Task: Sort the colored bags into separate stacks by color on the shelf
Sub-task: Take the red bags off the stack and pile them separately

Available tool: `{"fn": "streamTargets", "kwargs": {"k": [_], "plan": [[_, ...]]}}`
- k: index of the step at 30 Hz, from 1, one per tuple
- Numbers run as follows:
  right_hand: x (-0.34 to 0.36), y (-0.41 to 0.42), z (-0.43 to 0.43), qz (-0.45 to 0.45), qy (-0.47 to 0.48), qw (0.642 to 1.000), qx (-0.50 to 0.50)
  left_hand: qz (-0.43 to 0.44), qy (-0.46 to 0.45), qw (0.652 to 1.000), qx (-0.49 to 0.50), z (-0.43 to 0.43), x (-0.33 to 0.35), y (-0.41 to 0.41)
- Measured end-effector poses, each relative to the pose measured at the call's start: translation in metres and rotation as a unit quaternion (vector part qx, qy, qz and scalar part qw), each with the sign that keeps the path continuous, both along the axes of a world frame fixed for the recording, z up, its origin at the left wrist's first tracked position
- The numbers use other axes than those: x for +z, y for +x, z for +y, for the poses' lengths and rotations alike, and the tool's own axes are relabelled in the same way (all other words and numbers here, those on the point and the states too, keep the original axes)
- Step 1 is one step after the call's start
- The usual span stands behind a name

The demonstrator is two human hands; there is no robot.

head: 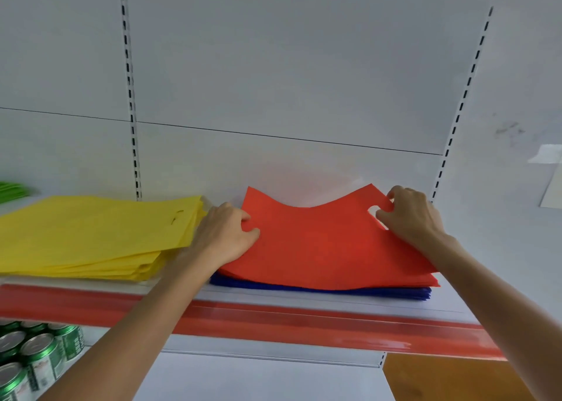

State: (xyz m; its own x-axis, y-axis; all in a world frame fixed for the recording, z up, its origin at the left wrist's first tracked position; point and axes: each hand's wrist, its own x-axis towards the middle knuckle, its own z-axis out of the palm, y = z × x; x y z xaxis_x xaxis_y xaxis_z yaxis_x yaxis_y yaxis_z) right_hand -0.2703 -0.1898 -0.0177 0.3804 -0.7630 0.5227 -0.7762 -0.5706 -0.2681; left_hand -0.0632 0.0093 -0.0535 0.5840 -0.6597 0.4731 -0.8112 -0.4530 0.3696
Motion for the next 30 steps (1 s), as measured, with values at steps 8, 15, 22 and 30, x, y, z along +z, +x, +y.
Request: {"fn": "streamTargets", "kwargs": {"k": [8, 15, 22, 30], "plan": [[0.037, 0.061, 0.056, -0.009, -0.034, 0.999, 0.016, -0.010, -0.075, 0.997, -0.009, 0.080, 0.039, 0.068], [0.029, 0.173, 0.157, -0.016, -0.038, 0.999, 0.025, -0.011, -0.075, 0.997, 0.003, 0.182, 0.035, 0.177], [0.020, 0.292, 0.258, 0.004, -0.027, 0.999, 0.038, -0.001, -0.043, 0.999, 0.022, 0.289, 0.041, 0.297], [0.038, 0.385, 0.329, 0.025, -0.068, 0.995, 0.063, 0.004, -0.062, 0.997, 0.047, 0.363, 0.038, 0.388]]}}
